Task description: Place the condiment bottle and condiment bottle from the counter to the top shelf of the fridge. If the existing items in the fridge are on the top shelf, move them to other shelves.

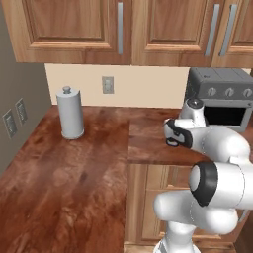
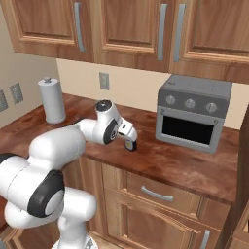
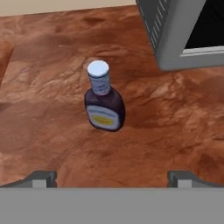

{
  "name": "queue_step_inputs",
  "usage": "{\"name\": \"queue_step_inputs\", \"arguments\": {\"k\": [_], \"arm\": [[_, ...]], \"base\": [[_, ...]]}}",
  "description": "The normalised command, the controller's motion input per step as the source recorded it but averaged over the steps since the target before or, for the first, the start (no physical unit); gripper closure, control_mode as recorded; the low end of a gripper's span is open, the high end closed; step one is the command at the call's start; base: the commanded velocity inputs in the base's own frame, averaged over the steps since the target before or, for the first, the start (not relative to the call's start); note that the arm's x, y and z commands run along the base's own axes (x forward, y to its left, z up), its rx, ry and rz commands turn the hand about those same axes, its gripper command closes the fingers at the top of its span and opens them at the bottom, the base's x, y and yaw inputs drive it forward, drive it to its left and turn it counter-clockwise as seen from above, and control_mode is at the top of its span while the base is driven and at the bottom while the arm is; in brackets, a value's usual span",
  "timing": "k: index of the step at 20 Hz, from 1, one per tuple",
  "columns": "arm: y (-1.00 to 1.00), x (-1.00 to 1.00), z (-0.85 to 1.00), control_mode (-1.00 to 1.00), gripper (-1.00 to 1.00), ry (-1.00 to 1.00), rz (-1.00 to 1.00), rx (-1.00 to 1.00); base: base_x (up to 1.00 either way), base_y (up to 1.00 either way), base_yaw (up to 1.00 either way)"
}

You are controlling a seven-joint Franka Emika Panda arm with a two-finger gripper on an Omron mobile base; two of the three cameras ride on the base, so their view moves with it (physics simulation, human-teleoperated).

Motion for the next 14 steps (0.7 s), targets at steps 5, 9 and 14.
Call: {"name": "queue_step_inputs", "arguments": {"k": [5,9,14], "arm": [[0.00,0.20,-0.12,-1.00,-1.00,0.00,0.00,-0.07],[0.00,0.27,-0.14,-1.00,-1.00,0.00,0.00,-0.10],[0.00,0.25,-0.15,-1.00,-1.00,-0.01,0.00,-0.09]], "base": [[0.00,0.00,0.00],[0.00,0.00,0.00],[0.00,0.00,0.00]]}}
